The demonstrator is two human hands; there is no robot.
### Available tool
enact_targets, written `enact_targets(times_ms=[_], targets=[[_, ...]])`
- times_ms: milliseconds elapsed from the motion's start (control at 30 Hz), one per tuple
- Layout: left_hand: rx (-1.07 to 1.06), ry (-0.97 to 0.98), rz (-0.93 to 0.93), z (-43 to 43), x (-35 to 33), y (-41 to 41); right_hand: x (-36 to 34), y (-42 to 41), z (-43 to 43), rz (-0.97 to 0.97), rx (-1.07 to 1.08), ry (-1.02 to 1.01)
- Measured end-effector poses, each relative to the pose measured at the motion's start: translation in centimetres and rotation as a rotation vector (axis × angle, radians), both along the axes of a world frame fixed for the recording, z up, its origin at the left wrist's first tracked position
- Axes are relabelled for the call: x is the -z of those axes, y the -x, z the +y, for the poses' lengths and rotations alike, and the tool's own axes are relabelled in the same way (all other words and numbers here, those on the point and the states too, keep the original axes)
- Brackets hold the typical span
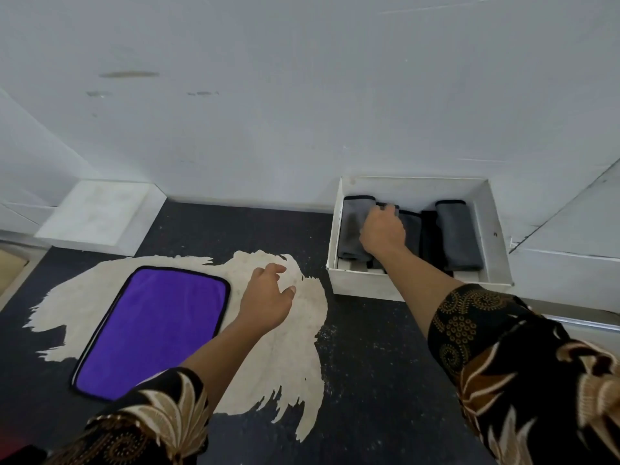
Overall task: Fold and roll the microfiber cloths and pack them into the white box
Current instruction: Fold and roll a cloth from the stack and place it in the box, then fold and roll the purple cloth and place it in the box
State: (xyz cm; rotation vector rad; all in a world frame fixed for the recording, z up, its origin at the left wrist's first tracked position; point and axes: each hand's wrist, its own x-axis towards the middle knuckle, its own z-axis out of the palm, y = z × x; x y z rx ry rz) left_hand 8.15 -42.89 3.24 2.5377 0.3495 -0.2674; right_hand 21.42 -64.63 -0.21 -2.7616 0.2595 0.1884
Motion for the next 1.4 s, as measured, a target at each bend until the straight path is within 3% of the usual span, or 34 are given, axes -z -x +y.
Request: enact_targets(times_ms=[133, 300, 367, 600, 667, 733, 900, 1133, 1267, 1400], targets=[[0.027, -0.011, -0.012, -0.3, -0.4, -0.2, -0.5, 0.4, 0.7, 0.089, -0.238, 0.117], [0.081, -0.014, -0.049, -0.1, -0.9, -0.1, -1.9, 1.5, 0.3, 0.174, -0.281, 0.054], [0.102, -0.008, -0.051, 0.6, -0.9, 0.3, -2.8, 3.1, 0.5, 0.056, -0.207, -0.028], [0.139, -0.016, -0.017, 4.5, 0.0, 2.7, -4.6, 12.9, 5.9, -0.625, 0.067, -0.202], [0.146, -0.029, -0.026, 6.2, 0.1, 3.3, -4.4, 15.8, 8.5, -0.694, 0.08, -0.234], [0.163, -0.039, -0.04, 8.3, 0.1, 3.9, -3.7, 18.3, 11.4, -0.643, 0.083, -0.277], [0.195, -0.124, -0.044, 16.9, 0.9, 5.8, -2.3, 23.1, 20.0, -0.226, 0.116, -0.289], [-0.049, -0.333, 0.236, 32.3, 4.5, 12.0, 1.9, 28.7, 33.2, 0.255, -0.029, -0.277], [-0.106, -0.264, 0.398, 38.3, 6.0, 15.0, 3.9, 30.7, 38.4, 0.331, 0.056, -0.303], [-0.105, -0.195, 0.335, 41.3, 6.3, 14.8, 4.2, 31.0, 40.6, 0.22, 0.146, -0.195]])
